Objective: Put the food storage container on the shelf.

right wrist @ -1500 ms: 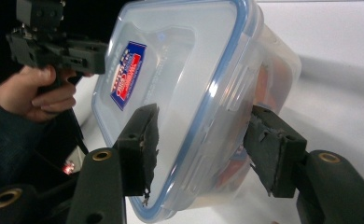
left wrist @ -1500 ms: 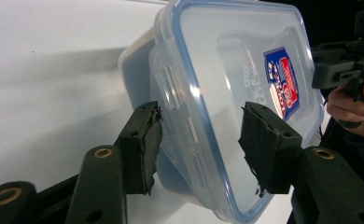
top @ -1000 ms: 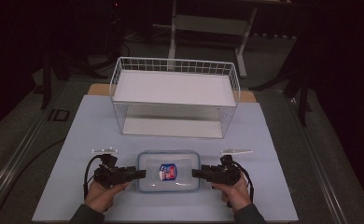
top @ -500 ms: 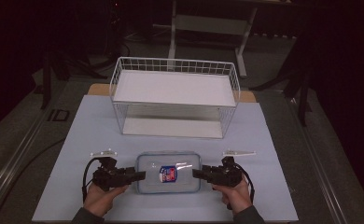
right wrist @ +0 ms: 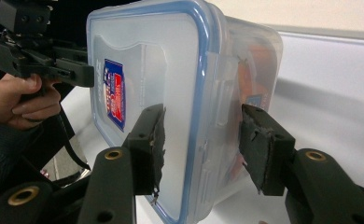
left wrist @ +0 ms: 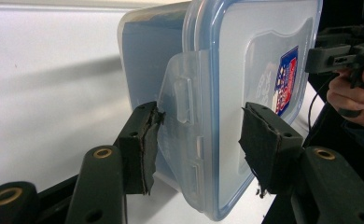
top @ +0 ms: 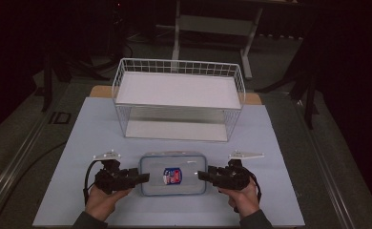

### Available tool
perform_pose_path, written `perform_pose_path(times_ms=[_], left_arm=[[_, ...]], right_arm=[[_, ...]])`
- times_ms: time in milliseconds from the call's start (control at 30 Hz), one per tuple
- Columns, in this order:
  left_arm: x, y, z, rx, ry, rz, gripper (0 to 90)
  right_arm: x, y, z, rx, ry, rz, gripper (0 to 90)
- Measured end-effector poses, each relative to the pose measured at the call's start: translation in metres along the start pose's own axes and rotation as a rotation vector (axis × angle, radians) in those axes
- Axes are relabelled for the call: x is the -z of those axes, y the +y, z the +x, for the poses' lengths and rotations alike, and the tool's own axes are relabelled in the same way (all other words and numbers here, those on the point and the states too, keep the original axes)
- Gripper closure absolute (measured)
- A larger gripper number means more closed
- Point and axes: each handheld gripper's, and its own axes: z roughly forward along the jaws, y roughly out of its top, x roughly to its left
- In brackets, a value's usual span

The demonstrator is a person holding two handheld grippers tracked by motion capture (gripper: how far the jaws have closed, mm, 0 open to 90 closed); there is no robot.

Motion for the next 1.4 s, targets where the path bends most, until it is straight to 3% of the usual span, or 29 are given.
perform_pose_path(times_ms=[567,833,1200,1400], left_arm=[[0.012,0.018,-0.009,-0.05,-0.007,-0.059,47.4],[0.021,0.038,-0.014,-0.096,-0.002,-0.086,47.4],[0.025,0.06,-0.023,-0.134,-0.017,-0.129,47.4],[0.033,0.077,-0.031,-0.169,-0.004,-0.164,47.4]], right_arm=[[0.013,0.017,0.012,0.038,-0.002,-0.081,52.1],[0.019,0.029,0.017,0.056,0.006,-0.107,53.0],[0.035,0.053,0.025,0.113,-0.025,-0.125,53.0],[0.041,0.067,0.03,0.139,-0.03,-0.145,53.0]])
